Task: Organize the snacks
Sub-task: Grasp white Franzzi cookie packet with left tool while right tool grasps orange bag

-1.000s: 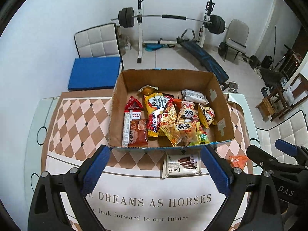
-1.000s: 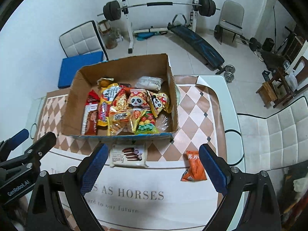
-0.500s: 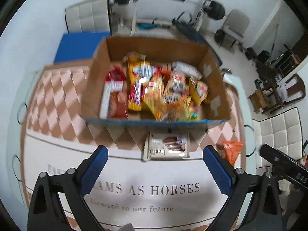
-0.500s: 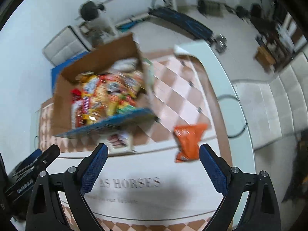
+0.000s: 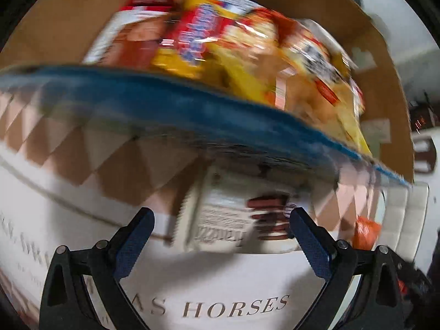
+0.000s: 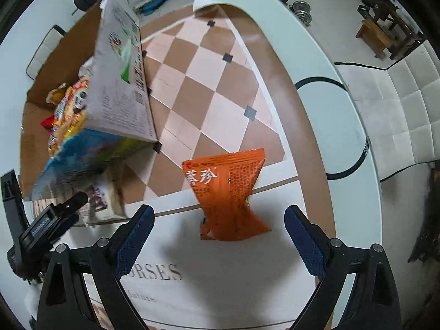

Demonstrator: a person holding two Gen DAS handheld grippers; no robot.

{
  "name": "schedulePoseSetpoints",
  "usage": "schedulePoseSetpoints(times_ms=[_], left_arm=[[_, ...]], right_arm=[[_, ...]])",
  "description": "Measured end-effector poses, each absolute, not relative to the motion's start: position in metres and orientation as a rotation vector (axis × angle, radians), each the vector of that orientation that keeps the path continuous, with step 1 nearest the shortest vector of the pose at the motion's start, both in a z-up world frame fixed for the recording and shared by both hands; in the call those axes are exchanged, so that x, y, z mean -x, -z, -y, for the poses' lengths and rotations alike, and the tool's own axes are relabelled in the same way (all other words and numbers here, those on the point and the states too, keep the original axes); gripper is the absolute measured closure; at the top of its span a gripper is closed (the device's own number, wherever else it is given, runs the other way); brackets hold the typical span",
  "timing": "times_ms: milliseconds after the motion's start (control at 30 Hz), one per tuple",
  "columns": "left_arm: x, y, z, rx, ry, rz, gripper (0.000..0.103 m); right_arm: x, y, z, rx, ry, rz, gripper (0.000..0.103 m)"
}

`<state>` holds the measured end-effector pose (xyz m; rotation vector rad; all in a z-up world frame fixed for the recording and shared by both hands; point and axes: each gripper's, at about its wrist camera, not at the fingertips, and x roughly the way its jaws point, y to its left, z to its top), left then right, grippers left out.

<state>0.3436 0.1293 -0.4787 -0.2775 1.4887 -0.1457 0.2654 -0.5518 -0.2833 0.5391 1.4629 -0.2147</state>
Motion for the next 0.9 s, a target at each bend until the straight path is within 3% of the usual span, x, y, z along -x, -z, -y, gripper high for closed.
schedulePoseSetpoints(times_ms=[300,467,833,900], left_arm=[[-0.295,0.460,-0.056,0.042,0.548,-1.533,0.002],[-0.290,0.435,-0.030,-0.231,0.551,-1.413,0.002],[-0.317,0.485,0.033,-0.610,0.613,-1.451,0.002],[-0.321,0.488,0.037,-0.595,0.609,-1.456,0.012]], right_arm=[[-0.264,0.296,0.558,-0.530,0.195,-1.496,0.005],[-0.265,0.298,0.564,-0.543,0.191,-1.494,0.005],[-0.270,0.317,0.560,-0.535,0.161,-1.557,0.005],[-0.270,0.317,0.561,-0.541,0.161,-1.557,0.005]])
